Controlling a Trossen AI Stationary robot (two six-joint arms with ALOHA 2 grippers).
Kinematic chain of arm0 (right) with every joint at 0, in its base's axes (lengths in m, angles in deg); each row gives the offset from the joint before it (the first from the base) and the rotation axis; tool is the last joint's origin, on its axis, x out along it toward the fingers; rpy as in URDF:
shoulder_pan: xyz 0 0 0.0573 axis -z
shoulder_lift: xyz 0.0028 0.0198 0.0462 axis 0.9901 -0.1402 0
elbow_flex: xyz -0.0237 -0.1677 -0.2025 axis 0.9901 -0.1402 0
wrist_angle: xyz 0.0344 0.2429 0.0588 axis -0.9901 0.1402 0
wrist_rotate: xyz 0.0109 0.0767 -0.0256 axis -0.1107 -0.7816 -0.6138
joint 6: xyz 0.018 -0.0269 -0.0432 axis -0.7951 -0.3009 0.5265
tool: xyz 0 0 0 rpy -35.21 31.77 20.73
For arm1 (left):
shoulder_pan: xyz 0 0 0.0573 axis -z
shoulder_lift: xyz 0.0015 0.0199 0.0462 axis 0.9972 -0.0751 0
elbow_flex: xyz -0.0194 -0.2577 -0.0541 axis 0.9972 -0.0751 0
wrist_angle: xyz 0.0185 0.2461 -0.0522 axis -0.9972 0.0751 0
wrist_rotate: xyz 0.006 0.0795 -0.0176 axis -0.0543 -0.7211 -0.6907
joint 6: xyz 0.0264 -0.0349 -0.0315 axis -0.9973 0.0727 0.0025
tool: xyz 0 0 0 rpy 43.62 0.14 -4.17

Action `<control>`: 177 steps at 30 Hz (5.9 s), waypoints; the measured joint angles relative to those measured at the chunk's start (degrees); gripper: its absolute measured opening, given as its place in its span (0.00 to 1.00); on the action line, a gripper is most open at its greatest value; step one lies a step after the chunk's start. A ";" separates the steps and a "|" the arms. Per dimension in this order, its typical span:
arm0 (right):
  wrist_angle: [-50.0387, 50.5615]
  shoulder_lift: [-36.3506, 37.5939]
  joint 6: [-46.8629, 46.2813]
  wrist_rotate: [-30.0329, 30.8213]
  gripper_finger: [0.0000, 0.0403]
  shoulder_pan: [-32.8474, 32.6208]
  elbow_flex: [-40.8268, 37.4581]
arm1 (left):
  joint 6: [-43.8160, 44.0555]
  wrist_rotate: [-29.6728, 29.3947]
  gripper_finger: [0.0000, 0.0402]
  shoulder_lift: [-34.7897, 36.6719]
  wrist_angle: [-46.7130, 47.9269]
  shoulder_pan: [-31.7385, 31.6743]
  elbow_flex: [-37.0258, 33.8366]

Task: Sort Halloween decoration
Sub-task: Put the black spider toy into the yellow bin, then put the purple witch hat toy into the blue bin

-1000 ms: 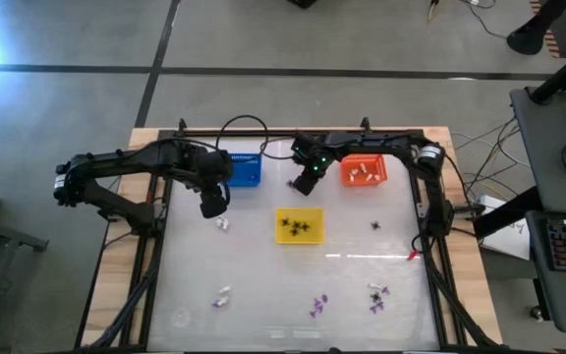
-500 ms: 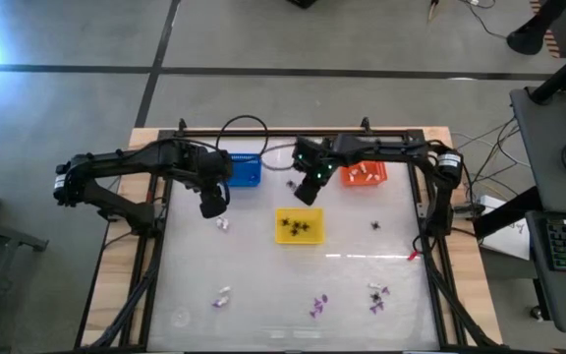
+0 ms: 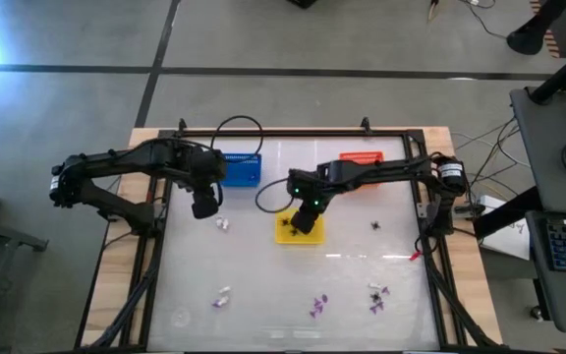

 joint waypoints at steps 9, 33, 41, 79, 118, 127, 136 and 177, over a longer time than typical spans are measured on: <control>-0.22 -2.92 -1.51 1.74 0.02 -1.81 -0.43 | -3.34 1.37 0.28 0.71 0.00 0.01 0.00; 4.39 -4.84 -13.67 4.68 0.32 -7.74 3.81 | -6.93 1.38 0.28 0.67 4.03 -0.06 0.00; 15.73 -4.72 -16.32 4.92 0.34 -12.79 11.53 | -7.42 -2.71 0.28 -0.34 4.03 -0.06 0.00; 32.85 -4.68 -83.61 12.46 0.34 -46.10 14.10 | -5.82 -1.64 0.28 3.33 0.36 -0.06 0.00; 5.76 -4.68 -98.56 7.77 0.34 -52.59 -11.05 | -3.68 5.92 0.28 3.44 0.62 -0.02 0.00; 1.18 -4.68 -101.26 7.46 0.34 -52.59 -12.41 | -3.67 5.92 0.28 3.44 0.62 -0.06 0.00; 0.53 -4.52 -102.13 7.54 0.18 -52.57 -13.25 | -3.66 5.94 0.28 3.44 0.62 -0.04 0.00; 8.10 2.02 -89.45 19.01 0.02 -46.51 -5.46 | -4.36 5.92 0.28 5.64 2.01 -0.05 0.00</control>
